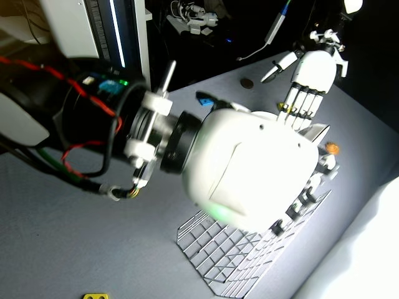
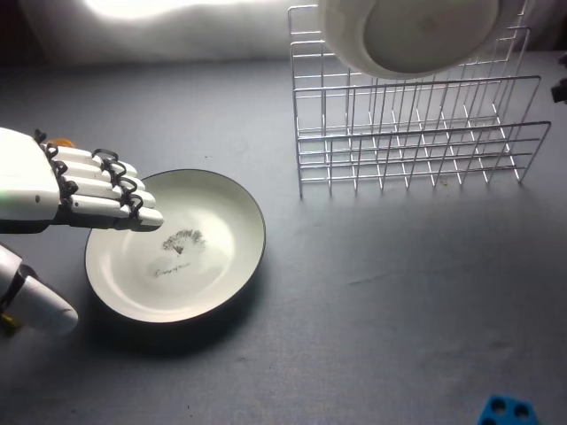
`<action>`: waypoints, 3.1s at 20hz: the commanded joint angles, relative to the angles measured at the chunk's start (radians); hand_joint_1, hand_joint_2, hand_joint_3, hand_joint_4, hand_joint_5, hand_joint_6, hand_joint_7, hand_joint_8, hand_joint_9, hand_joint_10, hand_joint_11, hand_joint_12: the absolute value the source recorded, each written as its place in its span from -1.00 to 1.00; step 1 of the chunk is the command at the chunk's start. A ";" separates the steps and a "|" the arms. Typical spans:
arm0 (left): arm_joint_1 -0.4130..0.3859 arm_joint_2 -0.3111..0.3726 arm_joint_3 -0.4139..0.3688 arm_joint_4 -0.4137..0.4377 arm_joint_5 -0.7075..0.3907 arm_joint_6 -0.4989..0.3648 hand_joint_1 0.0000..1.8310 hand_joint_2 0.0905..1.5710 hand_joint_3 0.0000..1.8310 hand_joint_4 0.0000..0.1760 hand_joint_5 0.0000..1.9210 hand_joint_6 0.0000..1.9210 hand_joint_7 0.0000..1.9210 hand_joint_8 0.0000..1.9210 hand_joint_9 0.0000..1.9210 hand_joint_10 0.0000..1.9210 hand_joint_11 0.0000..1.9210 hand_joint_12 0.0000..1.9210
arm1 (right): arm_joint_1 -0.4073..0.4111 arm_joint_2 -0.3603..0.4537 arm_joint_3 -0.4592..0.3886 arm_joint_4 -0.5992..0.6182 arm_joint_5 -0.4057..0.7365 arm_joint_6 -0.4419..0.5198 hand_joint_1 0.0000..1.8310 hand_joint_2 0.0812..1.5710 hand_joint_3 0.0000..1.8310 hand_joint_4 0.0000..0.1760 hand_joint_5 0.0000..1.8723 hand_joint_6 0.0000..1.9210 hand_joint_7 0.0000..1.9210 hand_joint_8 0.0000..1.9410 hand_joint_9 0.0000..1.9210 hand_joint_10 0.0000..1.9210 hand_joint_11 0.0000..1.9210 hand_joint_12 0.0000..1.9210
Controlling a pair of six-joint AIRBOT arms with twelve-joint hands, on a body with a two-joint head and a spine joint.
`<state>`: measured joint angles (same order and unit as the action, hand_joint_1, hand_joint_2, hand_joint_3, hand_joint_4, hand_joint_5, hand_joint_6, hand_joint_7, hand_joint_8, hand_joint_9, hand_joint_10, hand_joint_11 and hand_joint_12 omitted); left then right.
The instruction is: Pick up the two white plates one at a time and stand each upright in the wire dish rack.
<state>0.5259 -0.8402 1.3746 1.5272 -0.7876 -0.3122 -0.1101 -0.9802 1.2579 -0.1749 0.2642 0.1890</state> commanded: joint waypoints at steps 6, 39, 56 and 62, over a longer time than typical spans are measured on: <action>0.023 -0.013 0.011 -0.050 -0.013 -0.001 -1.00 0.33 -1.00 -1.00 -1.00 -1.00 -1.00 -1.00 -1.00 -1.00 -1.00 -1.00 | -0.006 -0.016 0.056 -0.036 0.161 0.140 0.51 0.35 -1.00 -1.00 0.03 0.06 0.07 -0.14 0.05 0.08 -0.07 0.20; 0.050 -0.049 0.070 -0.039 0.062 0.022 -1.00 0.33 -1.00 -1.00 -0.98 -1.00 -1.00 -1.00 -1.00 -1.00 -1.00 -1.00 | -0.117 -0.142 0.308 -0.350 0.201 0.465 0.50 0.37 -1.00 -1.00 0.05 0.08 0.02 -0.09 -0.04 0.16 -0.12 0.20; 0.047 -0.051 0.060 -0.026 0.063 0.021 -1.00 0.33 -1.00 -1.00 -0.98 -0.99 -1.00 -1.00 -1.00 -1.00 -1.00 -1.00 | -0.185 -0.185 0.337 -0.350 0.200 0.433 0.49 0.40 -1.00 -1.00 0.02 0.13 -0.02 0.01 -0.12 0.24 -0.19 0.25; 0.047 -0.051 0.061 -0.026 0.065 0.022 -1.00 0.33 -1.00 -1.00 -0.98 -0.99 -1.00 -1.00 -1.00 -1.00 -1.00 -1.00 | -0.195 -0.189 0.337 -0.350 0.210 0.409 0.27 0.41 -1.00 -1.00 -0.01 0.11 -0.04 -0.40 0.01 -0.63 -0.34 0.31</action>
<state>0.5865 -0.8951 1.4345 1.5459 -0.7097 -0.2905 -0.3058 -1.1679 1.5894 -0.5560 0.4080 0.5930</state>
